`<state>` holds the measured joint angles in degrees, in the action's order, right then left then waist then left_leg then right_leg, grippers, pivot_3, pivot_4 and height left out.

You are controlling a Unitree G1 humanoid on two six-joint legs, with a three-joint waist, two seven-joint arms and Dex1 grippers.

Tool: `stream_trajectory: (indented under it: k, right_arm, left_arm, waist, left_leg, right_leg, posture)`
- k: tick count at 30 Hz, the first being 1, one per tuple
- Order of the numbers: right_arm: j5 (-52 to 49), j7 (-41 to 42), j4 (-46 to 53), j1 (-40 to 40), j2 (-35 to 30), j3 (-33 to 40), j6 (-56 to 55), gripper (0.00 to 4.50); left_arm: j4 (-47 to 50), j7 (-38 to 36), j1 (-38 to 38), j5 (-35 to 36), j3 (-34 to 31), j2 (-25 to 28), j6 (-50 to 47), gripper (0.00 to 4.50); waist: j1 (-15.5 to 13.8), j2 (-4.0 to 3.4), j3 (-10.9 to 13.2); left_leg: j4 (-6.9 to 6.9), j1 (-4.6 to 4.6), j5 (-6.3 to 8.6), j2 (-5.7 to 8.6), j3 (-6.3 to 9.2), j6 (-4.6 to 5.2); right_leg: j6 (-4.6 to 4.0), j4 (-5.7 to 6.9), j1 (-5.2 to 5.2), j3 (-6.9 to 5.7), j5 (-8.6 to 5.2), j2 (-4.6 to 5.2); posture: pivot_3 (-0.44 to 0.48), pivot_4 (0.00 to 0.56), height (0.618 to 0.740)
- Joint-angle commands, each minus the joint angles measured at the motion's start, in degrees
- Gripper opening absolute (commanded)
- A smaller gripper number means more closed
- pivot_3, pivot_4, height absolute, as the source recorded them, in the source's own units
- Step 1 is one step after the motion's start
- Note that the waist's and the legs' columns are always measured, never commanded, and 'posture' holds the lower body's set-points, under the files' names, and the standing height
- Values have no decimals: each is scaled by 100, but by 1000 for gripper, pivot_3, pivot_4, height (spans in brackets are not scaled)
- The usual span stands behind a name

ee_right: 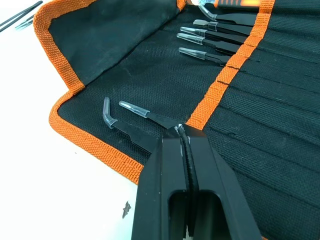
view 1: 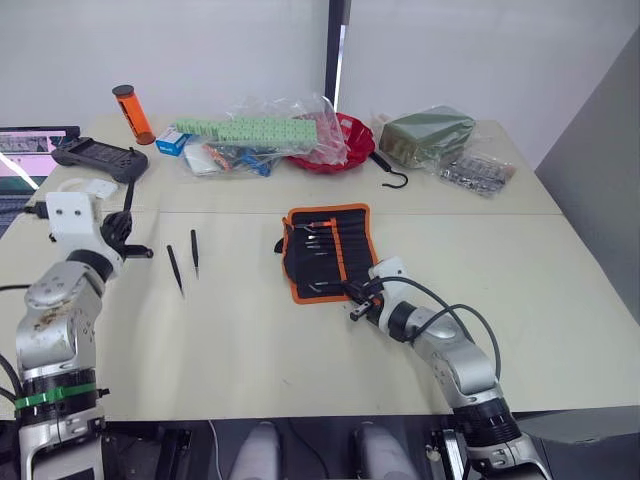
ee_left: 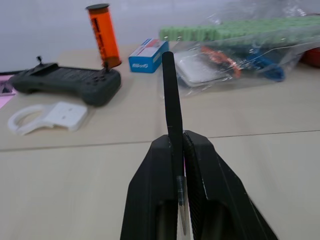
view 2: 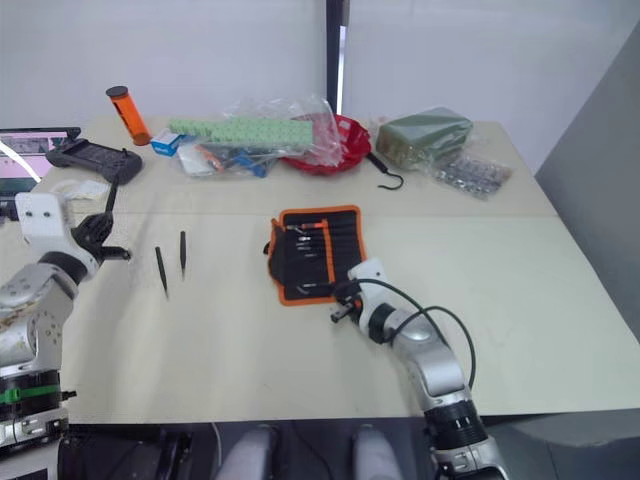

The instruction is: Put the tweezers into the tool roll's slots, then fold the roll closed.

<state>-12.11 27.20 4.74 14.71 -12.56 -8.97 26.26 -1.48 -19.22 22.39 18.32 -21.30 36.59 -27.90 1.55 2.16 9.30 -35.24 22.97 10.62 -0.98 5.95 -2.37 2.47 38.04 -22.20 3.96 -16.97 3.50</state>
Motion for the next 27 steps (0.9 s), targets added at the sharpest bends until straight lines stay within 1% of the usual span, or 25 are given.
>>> stream_trajectory:
  k: [1, 5, 7, 9, 11, 17, 21, 24, 27]
  right_arm:
    - [-26, -193, 408, -10, 16, 160, 158, 0]
    - [-48, -331, 627, 21, 75, 165, 325, 0]
    - [-39, -436, 632, -21, 156, 169, 310, 0]
    - [75, -551, 543, -93, 207, 123, 177, 0]
    - [111, -645, 535, -86, 285, 125, 120, 0]
    - [144, -804, 569, 1, 388, 143, 89, 0]
    - [177, -855, 468, 23, 503, 89, 20, 0]
    - [181, -859, 370, 45, 619, 30, -7, 0]
    - [223, -835, 221, 75, 666, -27, -13, 0]
  left_arm:
    - [256, -609, 331, 50, 375, 273, 20, 44]
    - [187, -1185, 692, 112, 732, 367, 58, 44]
    - [70, -1709, 1058, 136, 1083, 372, 109, 44]
    - [-240, -2515, 1525, 98, 1529, 383, 376, 44]
    - [-700, -3074, 1962, -48, 1869, 387, 601, 44]
    - [-1819, -4327, 2998, -494, 2755, 195, 1248, 44]
    - [-2633, -4845, 3561, -918, 3235, -79, 1804, 44]
    - [-3284, -5096, 4062, -1349, 3629, -402, 2193, 44]
    - [-3813, -5214, 4523, -1681, 3894, -768, 2251, 44]
  waist:
    - [2, -7, 7]
    - [22, -25, 21]
    - [28, -27, 26]
    - [26, -28, 28]
    - [39, -30, 30]
    - [111, -36, 33]
    - [108, -37, 34]
    - [101, -36, 36]
    - [76, -34, 38]
  left_leg:
    - [0, 3, 0, 0, 0, 0]
    - [0, 11, -1, 1, 0, -1]
    - [0, 14, -1, 0, 2, -1]
    - [0, 21, -2, 1, 6, -1]
    - [0, 24, -5, 3, 6, -5]
    - [9, 23, -5, 2, 5, -6]
    - [11, 26, -5, 3, 4, -5]
    - [8, 31, -6, 4, 6, -5]
    - [1, 39, -6, 8, 10, -5]
  right_leg:
    - [0, 0, -3, 0, 0, 0]
    - [0, 0, -9, 0, 0, 0]
    - [1, 1, -12, -1, 0, -2]
    - [1, 0, -15, -3, -1, -4]
    - [2, -1, -15, -3, -1, -4]
    - [4, 1, -21, -2, -2, -6]
    - [4, 1, -22, -2, -3, -6]
    - [5, 1, -24, -2, -3, -6]
    - [8, 1, -23, -2, -5, -6]
  posture:
    - [0, 150, 740]
    - [0, 150, 740]
    - [0, 150, 740]
    - [0, 150, 740]
    - [0, 150, 740]
    - [0, 150, 740]
    - [0, 150, 740]
    - [0, 150, 740]
    - [0, 150, 740]
